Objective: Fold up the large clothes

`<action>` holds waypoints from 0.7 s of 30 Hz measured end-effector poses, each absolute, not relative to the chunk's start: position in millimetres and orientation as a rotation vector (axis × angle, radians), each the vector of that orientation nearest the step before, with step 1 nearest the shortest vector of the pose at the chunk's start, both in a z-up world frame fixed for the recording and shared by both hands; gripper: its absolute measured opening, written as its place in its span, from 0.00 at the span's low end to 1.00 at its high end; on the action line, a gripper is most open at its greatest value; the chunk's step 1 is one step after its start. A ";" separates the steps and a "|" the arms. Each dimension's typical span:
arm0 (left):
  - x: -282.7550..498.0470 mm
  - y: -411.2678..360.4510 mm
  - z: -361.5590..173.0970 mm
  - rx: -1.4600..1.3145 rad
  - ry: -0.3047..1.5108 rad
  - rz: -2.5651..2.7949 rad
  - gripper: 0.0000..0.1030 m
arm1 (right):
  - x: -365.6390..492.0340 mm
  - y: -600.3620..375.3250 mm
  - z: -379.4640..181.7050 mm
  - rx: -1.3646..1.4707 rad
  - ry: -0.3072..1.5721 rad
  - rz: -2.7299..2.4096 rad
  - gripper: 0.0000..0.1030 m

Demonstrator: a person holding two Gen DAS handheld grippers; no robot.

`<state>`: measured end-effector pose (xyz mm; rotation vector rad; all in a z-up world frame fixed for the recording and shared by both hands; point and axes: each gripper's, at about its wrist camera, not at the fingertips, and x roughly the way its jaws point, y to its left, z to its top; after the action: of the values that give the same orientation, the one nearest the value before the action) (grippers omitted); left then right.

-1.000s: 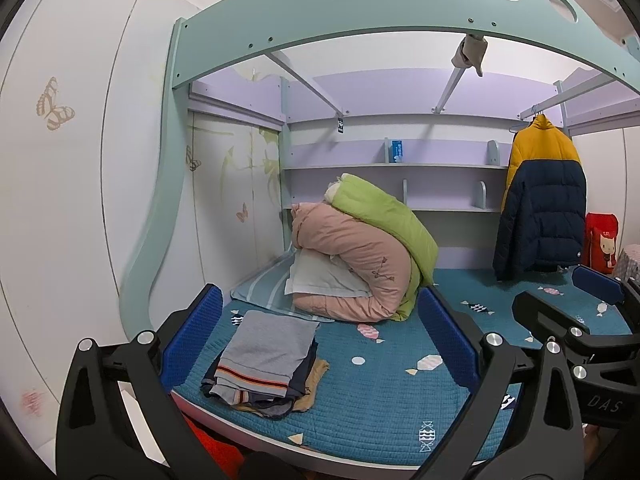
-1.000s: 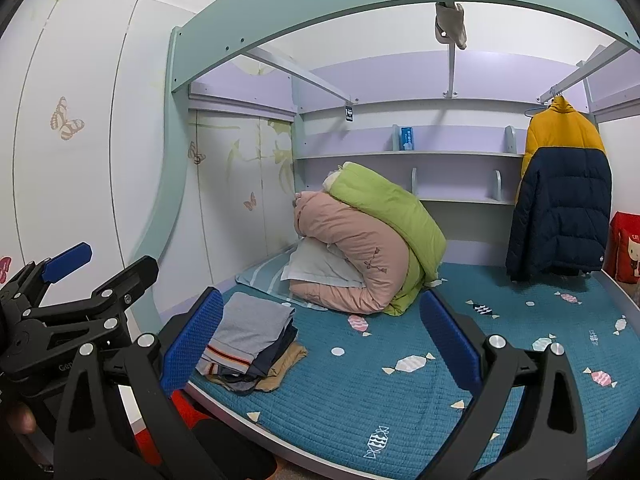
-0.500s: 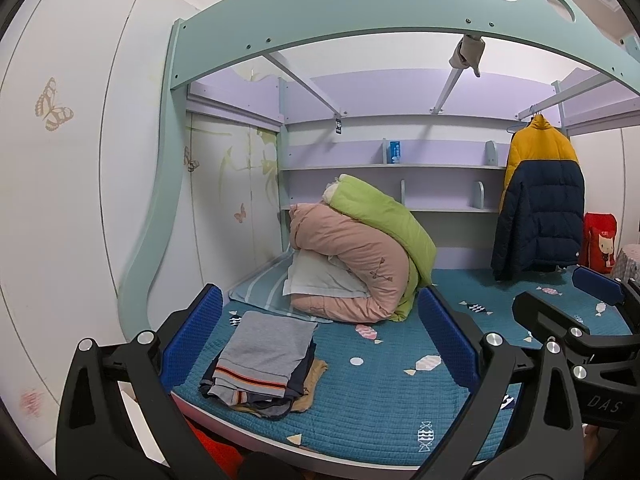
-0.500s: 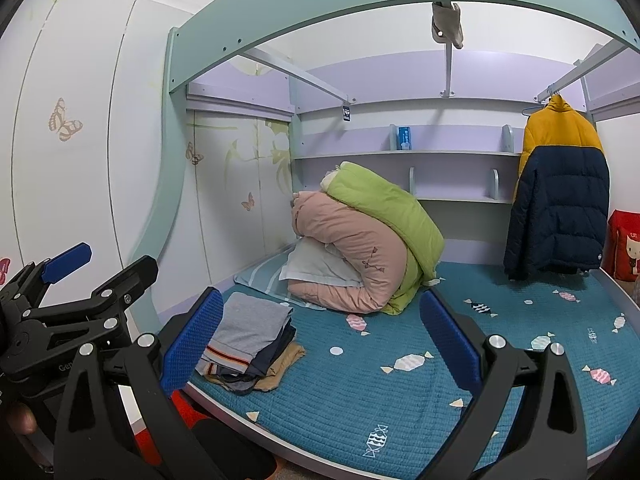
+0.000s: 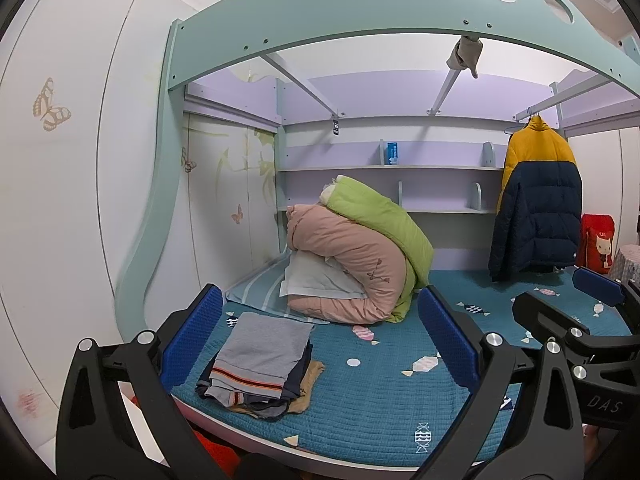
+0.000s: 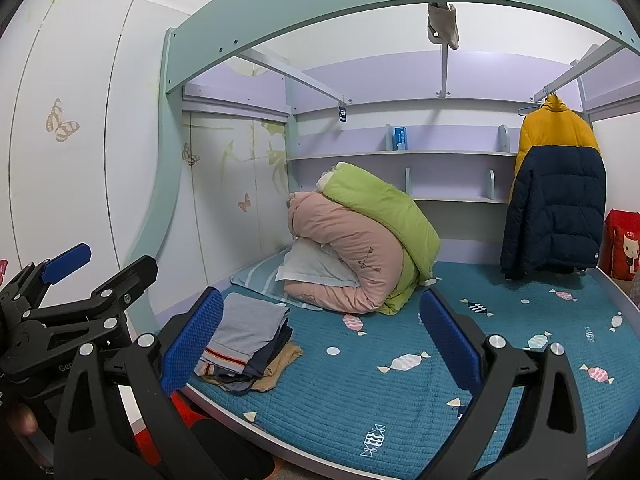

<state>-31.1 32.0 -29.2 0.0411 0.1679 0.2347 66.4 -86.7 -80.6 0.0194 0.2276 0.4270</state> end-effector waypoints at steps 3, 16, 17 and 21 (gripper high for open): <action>-29.7 31.4 -30.4 0.039 0.174 0.225 0.95 | 66.9 -87.1 -80.6 0.019 0.230 0.429 0.93; -25.0 28.7 -32.5 0.043 0.165 0.222 0.95 | 69.9 -83.3 -78.5 0.019 0.230 0.414 0.93; -24.6 28.6 -32.3 0.043 0.166 0.222 0.95 | 69.2 -83.7 -78.7 0.018 0.230 0.414 0.93; -25.0 28.6 -32.2 0.043 0.164 0.223 0.95 | 69.5 -83.1 -78.7 0.018 0.229 0.412 0.93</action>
<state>-25.0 28.6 -32.2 0.0433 0.1641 0.2229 69.5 -83.1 -78.7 0.0182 0.2285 0.4121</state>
